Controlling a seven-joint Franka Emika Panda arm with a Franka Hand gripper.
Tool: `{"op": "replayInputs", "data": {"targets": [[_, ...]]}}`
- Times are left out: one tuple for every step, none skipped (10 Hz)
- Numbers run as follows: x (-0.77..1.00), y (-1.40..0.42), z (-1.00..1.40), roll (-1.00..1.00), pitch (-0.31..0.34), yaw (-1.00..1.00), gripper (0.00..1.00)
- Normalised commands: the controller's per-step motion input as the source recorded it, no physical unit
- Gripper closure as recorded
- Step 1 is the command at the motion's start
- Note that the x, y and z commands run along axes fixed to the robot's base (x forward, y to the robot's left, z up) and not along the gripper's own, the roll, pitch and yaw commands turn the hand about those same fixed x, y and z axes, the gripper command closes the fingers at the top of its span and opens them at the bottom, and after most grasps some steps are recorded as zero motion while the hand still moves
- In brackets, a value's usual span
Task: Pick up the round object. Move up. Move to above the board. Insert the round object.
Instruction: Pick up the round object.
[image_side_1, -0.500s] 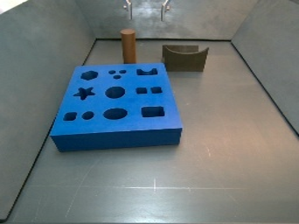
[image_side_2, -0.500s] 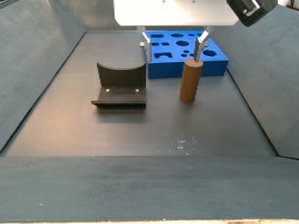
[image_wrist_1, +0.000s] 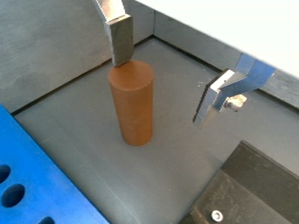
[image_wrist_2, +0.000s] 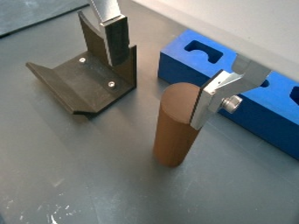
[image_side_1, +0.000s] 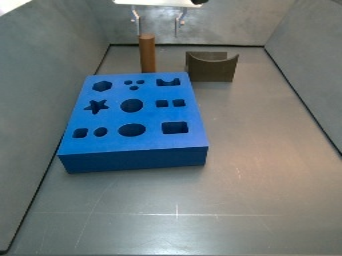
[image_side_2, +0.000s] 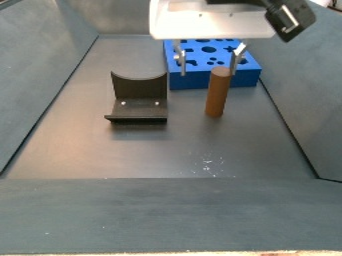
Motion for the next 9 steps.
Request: {"op": "replayInputs", "data": {"targets": [[0.0,0.0,-0.01,0.06,0.0,0.0,0.0],[-0.27,-0.08,-0.07,0.0,0.0,-0.01,0.0],[-0.48,-0.05,0.0,0.0,-0.054,-0.08,0.0],[-0.86,-0.19,0.0,0.0,-0.469,-0.07,0.0],[-0.22,-0.06,0.0,0.0,-0.149,0.0,0.0],[0.03,0.0,0.0,0.0,0.0,0.0,0.0],[0.06,0.13,0.0,-0.11,0.04,-0.05,0.0],[0.0,0.02,-0.33,-0.07,-0.094,-0.03,0.0],[0.02,0.01,-0.28,-0.06,-0.069,-0.01,0.0]]}}
